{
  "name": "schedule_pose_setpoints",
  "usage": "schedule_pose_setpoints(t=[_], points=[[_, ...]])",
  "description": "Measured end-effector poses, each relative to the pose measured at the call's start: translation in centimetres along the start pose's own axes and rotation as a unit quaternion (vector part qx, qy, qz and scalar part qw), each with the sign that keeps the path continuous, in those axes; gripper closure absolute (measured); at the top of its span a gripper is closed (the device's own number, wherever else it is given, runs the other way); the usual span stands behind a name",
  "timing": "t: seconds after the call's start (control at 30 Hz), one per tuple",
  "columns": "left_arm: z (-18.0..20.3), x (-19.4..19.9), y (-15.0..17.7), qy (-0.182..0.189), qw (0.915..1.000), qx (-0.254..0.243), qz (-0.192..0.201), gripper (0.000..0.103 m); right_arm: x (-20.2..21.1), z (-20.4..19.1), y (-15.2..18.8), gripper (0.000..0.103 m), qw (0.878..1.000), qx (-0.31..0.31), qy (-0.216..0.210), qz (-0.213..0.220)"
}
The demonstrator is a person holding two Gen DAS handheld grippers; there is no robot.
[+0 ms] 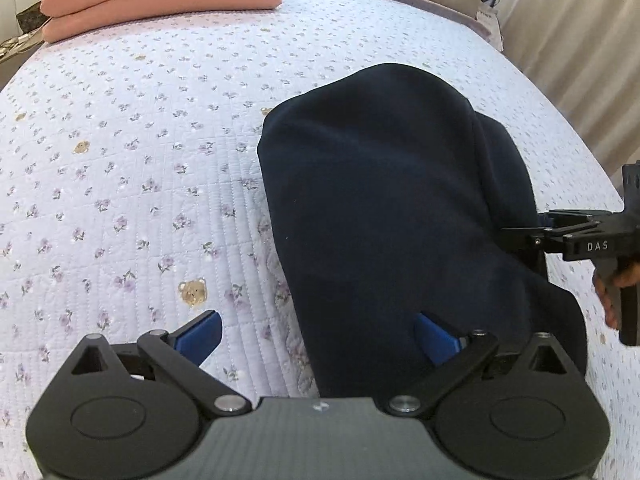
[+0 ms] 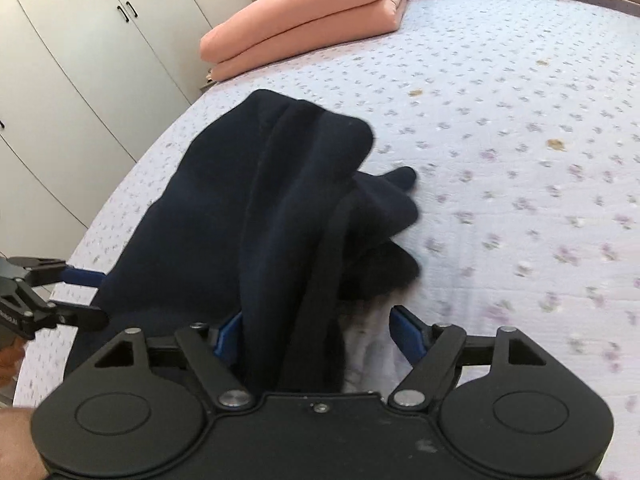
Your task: Fold large clothes
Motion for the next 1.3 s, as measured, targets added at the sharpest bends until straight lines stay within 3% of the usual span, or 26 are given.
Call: schedule_pose_setpoints(t=[0.13,0.23,0.4,0.5,0.6,0.7,0.8,0.9,1.3], points=[[1.3,3.1,1.6,-0.072,0.997,-0.029,-0.007,0.0,1.3,-1.0,0.0,0.006,0.995,0.033,0.092,-0.018],[2.4,5.0,2.0,-0.117,0.9919,-0.047,-0.018,0.0,4.7,-2.2,-0.2,0.01,0.988,-0.007,0.151,-0.033],[3.4,7.0,3.2,-0.159,0.986,-0.036,-0.034,0.0,11.1,-9.3,0.7,0.004,0.989,0.075,0.129,0.006],[3.9,8.3,3.7,-0.16,0.9866,-0.015,-0.028,0.0,11.1,-13.2,1.6,0.003,0.991,0.076,0.109,0.004],[4.7,9.2,4.4,-0.151,0.9881,0.004,-0.029,0.0,9.9,-14.4,3.8,0.003,0.992,0.054,0.114,-0.007],[5.1,9.4,5.4,-0.142,0.9889,0.017,-0.04,0.0,7.5,-14.7,5.2,0.003,0.988,0.047,0.141,-0.043],[5.0,9.6,6.7,-0.129,0.9892,0.041,-0.056,0.0,6.5,-15.4,6.9,0.003,0.987,0.059,0.12,-0.085],[4.9,9.4,7.7,-0.129,0.9886,0.045,-0.063,0.0,6.2,-15.1,7.5,0.003,0.989,0.03,0.118,-0.088],[5.5,8.9,8.3,-0.137,0.9881,0.033,-0.061,0.0,7.3,-15.0,7.5,0.003,0.988,0.021,0.127,-0.083]])
Point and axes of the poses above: each gripper's, at about its wrist camera, not at the fingertips, and x roughly against the way its jaws point, z to its right, y to its underside, the point moved 4 cm from there along -x, roughly the way its jaws point, and after that the axes turned 4 degrees about -x, right-handed, at the moved point
